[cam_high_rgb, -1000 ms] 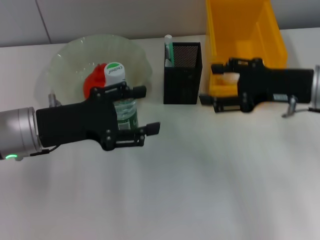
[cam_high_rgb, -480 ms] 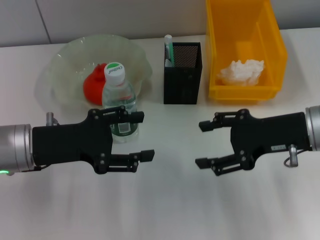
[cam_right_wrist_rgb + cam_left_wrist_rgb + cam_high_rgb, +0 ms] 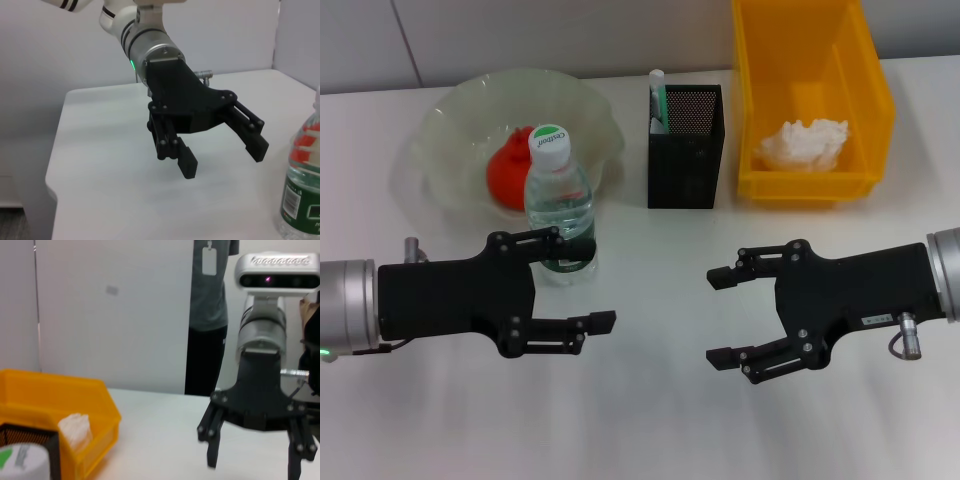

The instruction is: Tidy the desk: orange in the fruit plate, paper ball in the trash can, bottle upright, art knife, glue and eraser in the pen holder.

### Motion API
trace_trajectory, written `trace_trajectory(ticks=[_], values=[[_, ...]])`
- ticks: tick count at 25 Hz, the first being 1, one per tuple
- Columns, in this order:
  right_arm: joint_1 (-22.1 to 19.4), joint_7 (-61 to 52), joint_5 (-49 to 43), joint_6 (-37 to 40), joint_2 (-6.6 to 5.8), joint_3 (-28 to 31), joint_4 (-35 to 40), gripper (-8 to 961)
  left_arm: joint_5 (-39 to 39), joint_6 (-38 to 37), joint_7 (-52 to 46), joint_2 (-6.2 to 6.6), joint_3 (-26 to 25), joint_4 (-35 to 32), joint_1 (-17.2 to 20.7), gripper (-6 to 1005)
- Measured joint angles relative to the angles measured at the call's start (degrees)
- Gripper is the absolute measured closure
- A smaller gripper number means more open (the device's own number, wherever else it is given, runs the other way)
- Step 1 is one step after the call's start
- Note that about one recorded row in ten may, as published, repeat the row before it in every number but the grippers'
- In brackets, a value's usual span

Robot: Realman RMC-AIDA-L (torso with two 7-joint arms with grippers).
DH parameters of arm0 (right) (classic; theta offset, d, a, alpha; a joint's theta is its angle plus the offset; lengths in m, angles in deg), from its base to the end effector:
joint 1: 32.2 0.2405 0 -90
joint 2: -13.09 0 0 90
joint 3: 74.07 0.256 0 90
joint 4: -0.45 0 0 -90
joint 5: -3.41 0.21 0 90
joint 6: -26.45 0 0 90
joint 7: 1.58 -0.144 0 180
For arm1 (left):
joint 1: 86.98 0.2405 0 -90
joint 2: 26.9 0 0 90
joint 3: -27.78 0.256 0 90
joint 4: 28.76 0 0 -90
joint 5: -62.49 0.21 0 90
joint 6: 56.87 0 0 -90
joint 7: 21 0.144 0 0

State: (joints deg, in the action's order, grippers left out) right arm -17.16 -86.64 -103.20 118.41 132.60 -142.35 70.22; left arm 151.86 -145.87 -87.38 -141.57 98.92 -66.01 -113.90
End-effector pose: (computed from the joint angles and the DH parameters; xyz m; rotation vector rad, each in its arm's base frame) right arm 0.2214 0.2838 0.0063 -2.9538 0.1775 0.4579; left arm -0.2319 0.3078 -0.0222 -2.9257 -0.1710 -0.7973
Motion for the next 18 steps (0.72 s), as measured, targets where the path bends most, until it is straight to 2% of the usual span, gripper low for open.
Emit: trace_trajectory(ticks=[6, 18], values=[[-1.15, 0.15, 0.25, 0.06, 0.03, 0.26, 2.29, 127, 2.80, -0.26, -0.52, -0.37, -2.51, 0.04, 0.23, 186], [-1.42, 0.75, 0.89, -0.43, 0.02, 0.34, 2.00, 127, 2.91, -0.87, -0.52, -0.87, -2.48, -0.19, 0.48, 186]])
